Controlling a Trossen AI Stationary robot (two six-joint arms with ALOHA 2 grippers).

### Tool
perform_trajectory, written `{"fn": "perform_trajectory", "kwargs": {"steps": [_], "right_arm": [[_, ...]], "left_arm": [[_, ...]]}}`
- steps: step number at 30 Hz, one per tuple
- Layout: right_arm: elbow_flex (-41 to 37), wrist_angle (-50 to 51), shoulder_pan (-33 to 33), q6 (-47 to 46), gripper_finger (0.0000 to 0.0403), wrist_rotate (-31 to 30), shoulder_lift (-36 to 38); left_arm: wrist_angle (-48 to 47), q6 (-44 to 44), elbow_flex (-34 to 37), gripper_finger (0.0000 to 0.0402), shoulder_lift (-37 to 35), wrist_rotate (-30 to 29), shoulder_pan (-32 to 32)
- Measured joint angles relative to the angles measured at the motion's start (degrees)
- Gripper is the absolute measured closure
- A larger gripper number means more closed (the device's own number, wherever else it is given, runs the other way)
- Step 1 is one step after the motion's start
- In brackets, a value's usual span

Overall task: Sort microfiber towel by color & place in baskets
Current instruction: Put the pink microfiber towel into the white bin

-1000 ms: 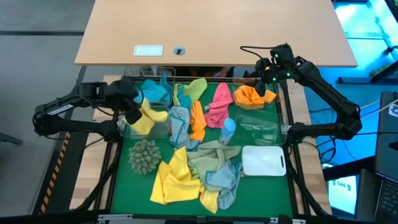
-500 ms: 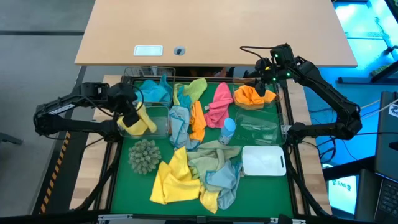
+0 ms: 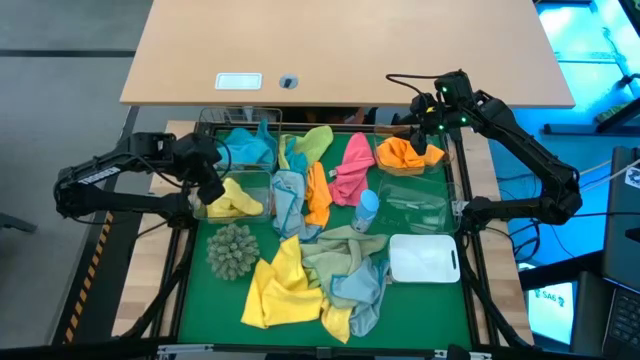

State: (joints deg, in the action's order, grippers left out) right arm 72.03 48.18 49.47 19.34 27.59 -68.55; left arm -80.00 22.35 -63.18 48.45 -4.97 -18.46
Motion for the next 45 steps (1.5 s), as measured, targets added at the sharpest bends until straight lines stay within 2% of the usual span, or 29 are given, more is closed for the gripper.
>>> {"fn": "perform_trajectory", "kwargs": {"steps": [8, 18, 30, 33, 38, 45], "right_arm": [[0.00, -0.02, 0.02, -0.01, 0.0187, 0.00, 0.00], [0.00, -0.02, 0.02, -0.01, 0.0187, 0.02, 0.00], [0.00, -0.02, 0.00, 0.01, 0.0187, 0.04, 0.00], [0.00, -0.02, 0.01, 0.01, 0.0187, 0.04, 0.00], [0.00, -0.02, 0.02, 0.01, 0.0187, 0.04, 0.00], [0.00, -0.02, 0.02, 0.01, 0.0187, 0.06, 0.00]], "left_arm": [[5.59, -0.01, 0.00, 0.0269, 0.00, -0.04, 0.00], [19.94, -0.42, 0.00, 0.0269, 1.84, -0.77, 0.04], [39.52, -11.17, 0.00, 0.0269, 15.94, -1.11, 0.00], [42.94, -12.84, 0.00, 0.0269, 19.48, 0.71, 0.13], [49.81, -14.00, 0.00, 0.0269, 25.06, 4.16, 0.17], [61.07, -14.08, 0.00, 0.0269, 31.53, 4.47, 0.17]]}}
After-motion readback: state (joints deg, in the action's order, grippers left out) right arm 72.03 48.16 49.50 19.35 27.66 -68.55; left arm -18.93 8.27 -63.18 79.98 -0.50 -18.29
